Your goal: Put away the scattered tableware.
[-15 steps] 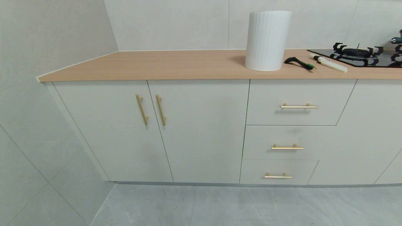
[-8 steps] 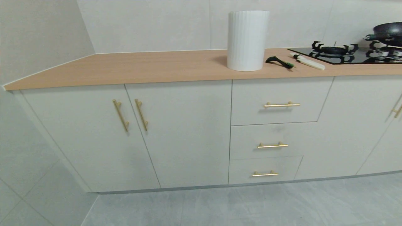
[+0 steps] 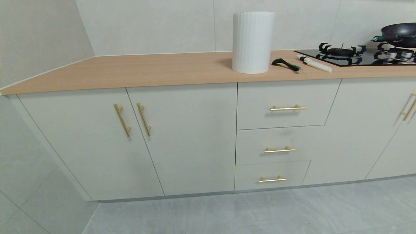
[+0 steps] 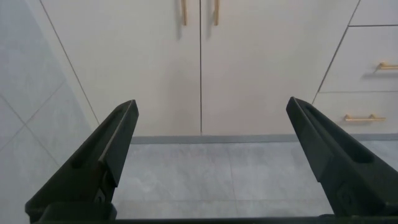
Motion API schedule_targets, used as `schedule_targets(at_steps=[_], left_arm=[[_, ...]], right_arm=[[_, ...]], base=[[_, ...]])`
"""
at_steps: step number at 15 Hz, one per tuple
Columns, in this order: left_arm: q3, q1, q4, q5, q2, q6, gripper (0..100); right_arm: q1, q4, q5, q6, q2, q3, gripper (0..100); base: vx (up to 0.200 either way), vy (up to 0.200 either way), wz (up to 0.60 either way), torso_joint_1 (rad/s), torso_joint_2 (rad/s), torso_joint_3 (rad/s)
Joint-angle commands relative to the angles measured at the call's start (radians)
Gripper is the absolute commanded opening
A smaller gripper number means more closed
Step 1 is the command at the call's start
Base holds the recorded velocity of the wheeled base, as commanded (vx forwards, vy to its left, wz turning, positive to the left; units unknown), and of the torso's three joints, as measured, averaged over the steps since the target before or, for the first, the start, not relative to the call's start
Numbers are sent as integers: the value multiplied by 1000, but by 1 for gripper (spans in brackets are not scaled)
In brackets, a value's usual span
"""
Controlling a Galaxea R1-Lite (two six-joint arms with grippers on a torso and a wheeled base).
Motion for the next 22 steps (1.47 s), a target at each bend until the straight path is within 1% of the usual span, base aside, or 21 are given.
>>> schedule_targets(at_steps=[1, 3, 6, 15, 22], left_arm=[[0, 0, 0, 0, 1, -1, 100], [0, 0, 0, 0, 1, -1, 100], [0, 0, 0, 0, 1, -1, 100], [0, 0, 0, 0, 1, -1, 100], [0, 0, 0, 0, 1, -1, 100]], right_arm=[[1, 0, 0, 0, 2, 0, 100], [1, 0, 0, 0, 2, 0, 100], [1, 0, -2, 0, 2, 0, 100], [1, 0, -2, 0, 2, 0, 100], [1, 0, -2, 0, 2, 0, 100]], base=[[0, 0, 0, 0, 0, 0], [0, 0, 0, 0, 0, 0], [0, 0, 600, 1, 2, 4], [0, 0, 0, 0, 0, 0], [200, 0, 0, 2, 1, 3]])
